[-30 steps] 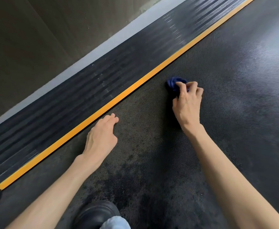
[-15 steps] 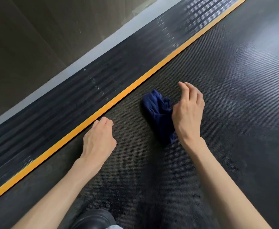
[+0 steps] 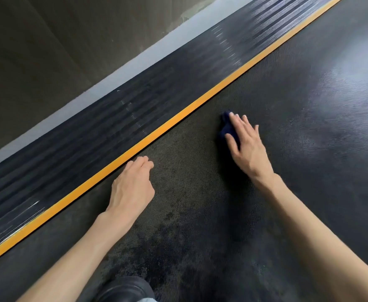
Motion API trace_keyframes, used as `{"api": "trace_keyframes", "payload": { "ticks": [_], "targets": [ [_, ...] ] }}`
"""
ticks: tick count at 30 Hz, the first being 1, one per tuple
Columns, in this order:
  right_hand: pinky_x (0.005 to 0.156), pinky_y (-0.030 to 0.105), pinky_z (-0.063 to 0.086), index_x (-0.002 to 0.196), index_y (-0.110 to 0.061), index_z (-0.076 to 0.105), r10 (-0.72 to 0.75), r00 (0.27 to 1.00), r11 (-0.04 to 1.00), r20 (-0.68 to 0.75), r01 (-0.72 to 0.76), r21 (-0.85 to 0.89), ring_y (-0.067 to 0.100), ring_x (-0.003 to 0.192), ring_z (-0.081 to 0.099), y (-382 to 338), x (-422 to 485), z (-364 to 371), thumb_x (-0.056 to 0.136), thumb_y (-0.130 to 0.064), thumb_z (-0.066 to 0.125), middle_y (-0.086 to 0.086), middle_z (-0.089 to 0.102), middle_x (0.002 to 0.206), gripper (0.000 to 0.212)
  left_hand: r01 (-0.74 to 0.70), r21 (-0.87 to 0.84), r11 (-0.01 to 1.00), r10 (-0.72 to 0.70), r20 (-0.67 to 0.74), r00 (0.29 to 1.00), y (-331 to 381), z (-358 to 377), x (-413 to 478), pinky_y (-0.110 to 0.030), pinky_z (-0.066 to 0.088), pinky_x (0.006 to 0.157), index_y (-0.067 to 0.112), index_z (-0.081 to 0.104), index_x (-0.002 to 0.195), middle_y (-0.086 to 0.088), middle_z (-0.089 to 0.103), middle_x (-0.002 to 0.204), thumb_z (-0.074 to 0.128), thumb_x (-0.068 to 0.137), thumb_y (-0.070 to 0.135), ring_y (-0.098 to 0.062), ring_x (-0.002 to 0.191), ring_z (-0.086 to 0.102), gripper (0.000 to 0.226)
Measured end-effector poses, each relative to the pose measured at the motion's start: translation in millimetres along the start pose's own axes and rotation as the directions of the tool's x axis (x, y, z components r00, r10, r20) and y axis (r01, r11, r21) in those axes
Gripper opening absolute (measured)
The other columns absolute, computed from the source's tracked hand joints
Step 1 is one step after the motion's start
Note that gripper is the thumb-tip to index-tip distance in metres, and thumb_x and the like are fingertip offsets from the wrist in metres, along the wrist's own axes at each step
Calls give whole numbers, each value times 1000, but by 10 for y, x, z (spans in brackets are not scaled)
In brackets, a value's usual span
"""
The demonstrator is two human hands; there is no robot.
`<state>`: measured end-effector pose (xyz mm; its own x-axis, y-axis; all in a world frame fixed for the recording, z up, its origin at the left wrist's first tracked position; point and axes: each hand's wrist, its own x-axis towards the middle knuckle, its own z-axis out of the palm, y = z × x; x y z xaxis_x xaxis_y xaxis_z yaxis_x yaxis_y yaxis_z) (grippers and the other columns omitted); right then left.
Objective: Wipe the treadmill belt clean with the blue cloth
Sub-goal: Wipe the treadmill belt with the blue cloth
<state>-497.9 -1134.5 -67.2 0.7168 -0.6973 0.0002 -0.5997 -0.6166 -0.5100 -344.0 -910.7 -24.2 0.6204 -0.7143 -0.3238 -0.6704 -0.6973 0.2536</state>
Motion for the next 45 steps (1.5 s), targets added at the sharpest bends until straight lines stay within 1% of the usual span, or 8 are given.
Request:
{"api": "trace_keyframes", "payload": {
  "ticks": [6, 14, 24, 29, 33, 37, 41, 45],
  "targets": [
    [114, 56, 16, 146, -11, 27, -232, 968, 970, 99, 238, -51, 27, 143, 16, -525, -266, 358, 78, 12, 53, 3, 32, 151, 77, 8, 45, 999, -9, 22, 1000, 65, 15, -52, -33, 40, 101, 16, 37, 139, 2, 29, 150, 47, 90, 7, -16, 134, 31, 51],
    [114, 50, 16, 138, -28, 46, -337, 928, 908, 162, 365, -205, 23, 144, 15, -517, -353, 335, 94, -44, 34, 0, 26, 154, 49, 3, 57, 998, -5, 22, 1000, 54, 25, -42, -32, 39, 101, 18, 35, 140, 4, 29, 150, 49, 91, 12, -15, 135, 30, 51],
    [106, 40, 39, 129, -7, 55, -550, 819, 808, 165, 572, -141, 24, 130, 44, -487, -409, 541, 91, -18, 38, 8, 49, 139, 43, 16, 31, 999, -17, 9, 1000, 75, 31, -69, -29, 37, 102, 19, 33, 141, 6, 26, 151, 48, 91, 11, -13, 136, 28, 53],
    [107, 44, 35, 122, 4, 56, -189, 976, 958, -112, 158, -239, 38, 122, 48, 266, 313, 9, 85, 1, 43, 21, 53, 131, 39, 4, -12, 1000, -4, 13, 1000, 14, 15, -64, -29, 37, 102, 19, 34, 141, 7, 27, 150, 45, 91, 5, -11, 135, 28, 53],
    [110, 38, 30, 128, 2, 53, 193, 940, 975, -282, -215, -52, 34, 128, 41, 163, 497, -37, 94, -5, 45, 18, 48, 137, 35, 13, -16, 1000, -12, 24, 1000, 20, 26, -54, -29, 36, 104, 19, 33, 141, 6, 27, 151, 47, 90, 6, -12, 136, 28, 55],
    [107, 45, 37, 120, 1, 60, -206, 972, 979, -112, 205, -24, 33, 124, 48, -589, -23, 555, 85, -3, 42, 18, 54, 131, 39, 16, -1, 1000, -16, 18, 1000, 10, 51, -60, -28, 35, 105, 20, 32, 142, 5, 25, 152, 47, 91, 9, -12, 137, 27, 55],
    [111, 39, 26, 125, -2, 57, -601, 766, 786, 229, 618, -2, 29, 126, 47, -882, -371, 755, 82, -8, 44, 13, 52, 135, 45, -16, 8, 1000, 16, -5, 1000, -42, 47, -64, -25, 36, 102, 22, 34, 141, 8, 29, 150, 45, 90, 8, -9, 135, 29, 54],
    [108, 40, 32, 121, 0, 59, -490, 862, 852, 128, 505, -139, 33, 122, 50, -423, 221, 440, 84, -6, 37, 15, 55, 131, 44, -14, -43, 999, 15, 14, 1000, -48, 15, -79, -25, 39, 99, 23, 32, 140, 11, 26, 150, 44, 90, 5, -9, 135, 27, 55]
  ]
}}
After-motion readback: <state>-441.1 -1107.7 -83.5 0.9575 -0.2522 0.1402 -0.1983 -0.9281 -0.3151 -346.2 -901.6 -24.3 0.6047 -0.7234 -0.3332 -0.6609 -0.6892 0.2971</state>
